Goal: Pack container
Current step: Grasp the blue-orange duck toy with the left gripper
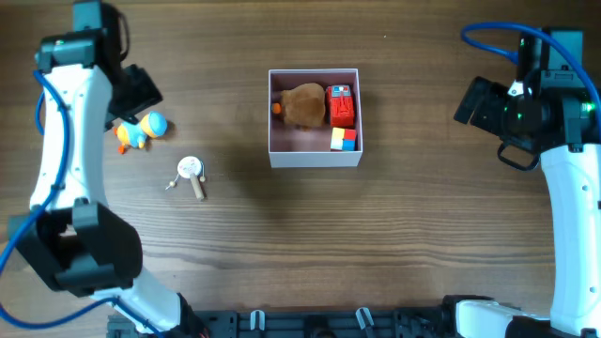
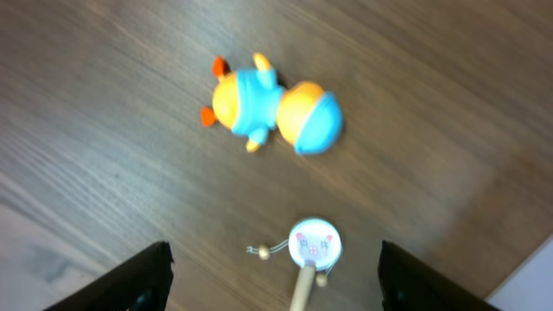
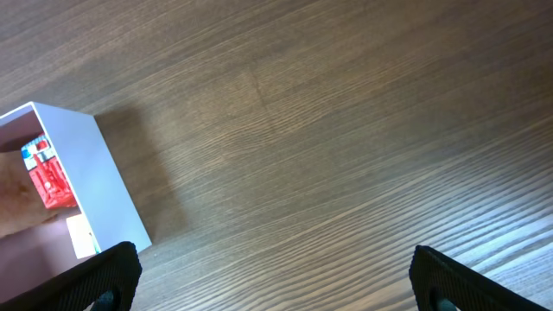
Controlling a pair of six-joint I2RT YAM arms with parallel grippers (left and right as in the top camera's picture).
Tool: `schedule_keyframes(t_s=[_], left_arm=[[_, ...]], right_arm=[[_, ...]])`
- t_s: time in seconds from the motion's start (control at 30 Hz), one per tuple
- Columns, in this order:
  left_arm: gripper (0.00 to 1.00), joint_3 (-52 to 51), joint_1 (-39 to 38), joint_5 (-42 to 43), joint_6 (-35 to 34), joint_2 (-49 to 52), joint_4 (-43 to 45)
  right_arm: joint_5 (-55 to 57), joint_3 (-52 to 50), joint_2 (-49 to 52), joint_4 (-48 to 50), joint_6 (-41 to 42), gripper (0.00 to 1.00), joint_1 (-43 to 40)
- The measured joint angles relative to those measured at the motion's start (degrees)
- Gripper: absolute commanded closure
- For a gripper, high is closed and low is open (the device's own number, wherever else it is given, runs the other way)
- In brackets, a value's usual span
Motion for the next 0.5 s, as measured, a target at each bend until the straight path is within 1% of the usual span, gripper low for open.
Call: schedule_keyframes(t_s=[0.03,0.23,0.4,0.5], left_arm=[[0.27,-0.35,0.81,0.48,0.00,0.87,1.33],[0.25,-1.62,0.00,2.62,-1.86,7.72,7.30],[0.25,-1.86,-0.72,2.86,-2.43,15.61,9.27],[0.26,-2.29,-0.68,3.02,-2.47,19.26,10.86]], right_arm=[[0.00,0.00,0.00,0.00,0.00,0.00,0.00],[-0.02,0.00,0.00,0.00,0.00,0.00,0.00],[-0.02,0.00,0.00,0.00,0.00,0.00,0.00],[-0.02,0.00,0.00,0.00,0.00,0.00,0.00]])
